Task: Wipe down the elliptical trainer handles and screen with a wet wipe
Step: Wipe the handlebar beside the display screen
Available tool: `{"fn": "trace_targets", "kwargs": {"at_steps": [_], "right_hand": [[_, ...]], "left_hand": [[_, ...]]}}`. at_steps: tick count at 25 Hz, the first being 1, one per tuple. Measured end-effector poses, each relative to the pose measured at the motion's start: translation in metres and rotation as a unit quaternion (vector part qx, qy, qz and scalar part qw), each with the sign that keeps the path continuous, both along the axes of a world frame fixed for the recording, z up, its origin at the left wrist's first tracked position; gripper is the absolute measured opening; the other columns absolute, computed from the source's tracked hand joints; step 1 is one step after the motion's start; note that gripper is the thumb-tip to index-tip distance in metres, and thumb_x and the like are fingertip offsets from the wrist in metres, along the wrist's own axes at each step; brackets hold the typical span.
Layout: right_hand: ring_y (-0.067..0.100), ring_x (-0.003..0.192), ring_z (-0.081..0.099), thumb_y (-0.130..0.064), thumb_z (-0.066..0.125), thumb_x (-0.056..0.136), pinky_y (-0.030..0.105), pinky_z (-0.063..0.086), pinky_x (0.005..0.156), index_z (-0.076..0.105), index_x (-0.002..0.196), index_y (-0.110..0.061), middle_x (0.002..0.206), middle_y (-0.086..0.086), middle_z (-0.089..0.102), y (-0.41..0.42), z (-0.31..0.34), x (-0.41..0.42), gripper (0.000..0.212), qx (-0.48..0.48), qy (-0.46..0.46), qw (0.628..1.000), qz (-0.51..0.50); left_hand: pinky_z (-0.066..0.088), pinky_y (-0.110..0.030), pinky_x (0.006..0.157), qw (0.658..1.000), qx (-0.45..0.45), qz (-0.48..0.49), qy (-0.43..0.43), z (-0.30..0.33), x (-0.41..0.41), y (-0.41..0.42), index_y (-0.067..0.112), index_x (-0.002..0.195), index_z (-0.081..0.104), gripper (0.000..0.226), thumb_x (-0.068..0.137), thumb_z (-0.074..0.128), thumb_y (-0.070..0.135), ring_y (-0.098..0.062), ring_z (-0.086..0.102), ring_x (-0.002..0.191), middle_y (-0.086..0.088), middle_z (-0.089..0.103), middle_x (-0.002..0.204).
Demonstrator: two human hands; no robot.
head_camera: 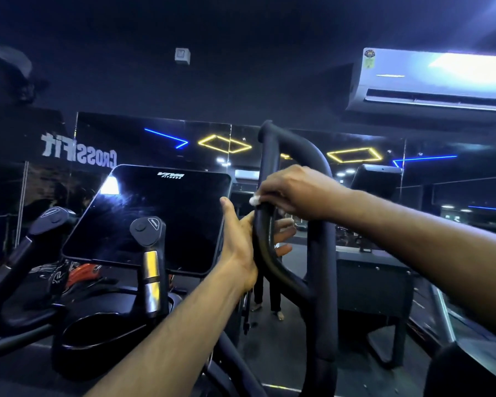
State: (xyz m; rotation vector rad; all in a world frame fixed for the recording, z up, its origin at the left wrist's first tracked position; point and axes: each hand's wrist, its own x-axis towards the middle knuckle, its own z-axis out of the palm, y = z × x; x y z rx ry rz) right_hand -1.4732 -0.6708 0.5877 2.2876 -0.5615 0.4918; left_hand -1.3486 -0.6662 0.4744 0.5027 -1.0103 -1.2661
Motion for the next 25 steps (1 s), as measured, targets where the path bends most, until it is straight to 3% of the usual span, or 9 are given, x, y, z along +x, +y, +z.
{"fn": "trace_targets", "kwargs": {"at_steps": [2, 6, 8, 10, 12, 15, 19, 23, 25], "right_hand": [[0.024, 0.082, 0.066, -0.036, 0.05, 0.102, 0.039, 0.05, 0.071, 0.069, 0.092, -0.014, 0.085, -0.001, 0.065, -0.004, 0.002, 0.01, 0.03, -0.029, -0.06, 0.997, -0.028], [0.009, 0.077, 0.055, -0.03, 0.052, 0.102, 0.03, 0.049, 0.068, 0.069, 0.096, -0.014, 0.089, -0.008, 0.057, 0.002, -0.005, 0.022, 0.024, -0.004, 0.066, 0.998, -0.007], [0.01, 0.078, 0.057, -0.033, 0.05, 0.102, 0.033, 0.051, 0.07, 0.066, 0.09, -0.02, 0.087, -0.009, 0.059, 0.003, 0.01, 0.016, 0.024, -0.011, 0.061, 0.998, -0.027], [0.021, 0.079, 0.061, -0.031, 0.051, 0.102, 0.04, 0.052, 0.068, 0.054, 0.082, -0.023, 0.085, -0.005, 0.055, 0.002, 0.017, 0.025, 0.021, -0.036, 0.011, 0.995, -0.096], [0.025, 0.074, 0.056, -0.024, 0.054, 0.101, 0.039, 0.047, 0.063, 0.047, 0.082, -0.022, 0.086, 0.001, 0.049, 0.002, 0.014, 0.043, 0.021, -0.066, 0.04, 0.986, -0.151], [0.023, 0.079, 0.057, -0.027, 0.054, 0.101, 0.036, 0.044, 0.066, 0.06, 0.085, -0.019, 0.09, 0.005, 0.063, 0.006, 0.032, 0.039, 0.019, -0.027, 0.147, 0.978, -0.147], [0.027, 0.089, 0.066, -0.02, 0.057, 0.097, 0.038, 0.047, 0.066, 0.067, 0.091, -0.016, 0.093, 0.004, 0.067, -0.001, 0.043, 0.037, 0.012, -0.071, 0.082, 0.979, -0.173], [0.019, 0.079, 0.052, -0.02, 0.06, 0.097, 0.031, 0.037, 0.07, 0.069, 0.09, -0.017, 0.076, -0.008, 0.05, 0.004, 0.049, 0.045, 0.011, -0.023, 0.161, 0.97, -0.179], [0.017, 0.08, 0.052, -0.022, 0.06, 0.098, 0.03, 0.037, 0.071, 0.07, 0.092, -0.018, 0.08, -0.007, 0.052, 0.001, 0.059, 0.041, 0.012, -0.045, 0.106, 0.979, -0.167]], "left_hand": [[0.058, -0.039, 0.072, 1.0, 0.007, 0.006, -0.003, 0.001, -0.002, 0.002, 0.009, 0.128, 0.069, 0.11, 0.089, 0.004, 0.089, -0.034, 0.078, 0.099, -0.022, 0.077, 0.111], [0.044, -0.031, 0.053, 0.999, 0.017, 0.036, -0.003, -0.001, -0.008, 0.001, 0.001, 0.117, 0.072, 0.112, 0.091, 0.007, 0.088, -0.025, 0.064, 0.056, -0.023, 0.076, 0.09], [0.04, -0.027, 0.048, 0.998, 0.025, 0.056, -0.006, -0.002, -0.01, -0.001, 0.001, 0.109, 0.072, 0.107, 0.093, 0.009, 0.086, -0.02, 0.052, 0.047, -0.016, 0.067, 0.07], [0.039, -0.024, 0.047, 0.997, 0.036, 0.063, -0.003, -0.002, -0.011, 0.0, 0.004, 0.103, 0.072, 0.1, 0.096, 0.01, 0.083, -0.018, 0.048, 0.045, -0.009, 0.058, 0.062], [0.04, -0.024, 0.047, 0.996, 0.046, 0.071, -0.004, -0.002, -0.012, 0.003, 0.007, 0.096, 0.072, 0.093, 0.099, 0.014, 0.079, -0.018, 0.047, 0.045, -0.007, 0.055, 0.061], [0.04, -0.024, 0.046, 0.996, 0.049, 0.071, -0.006, -0.002, -0.012, 0.001, 0.009, 0.094, 0.071, 0.081, 0.106, 0.019, 0.069, -0.016, 0.046, 0.043, -0.004, 0.054, 0.059], [0.039, -0.023, 0.044, 0.997, 0.042, 0.061, -0.011, -0.001, -0.013, -0.002, 0.008, 0.103, 0.071, 0.07, 0.111, 0.022, 0.057, -0.015, 0.045, 0.042, -0.002, 0.052, 0.058], [0.041, -0.024, 0.045, 0.997, 0.042, 0.054, -0.022, -0.001, -0.012, -0.001, 0.007, 0.107, 0.072, 0.068, 0.111, 0.024, 0.055, -0.015, 0.046, 0.043, -0.002, 0.054, 0.058], [0.043, -0.025, 0.046, 0.997, 0.034, 0.054, -0.032, -0.001, -0.01, 0.0, 0.004, 0.112, 0.071, 0.069, 0.112, 0.024, 0.054, -0.015, 0.048, 0.044, -0.002, 0.055, 0.059]]}}
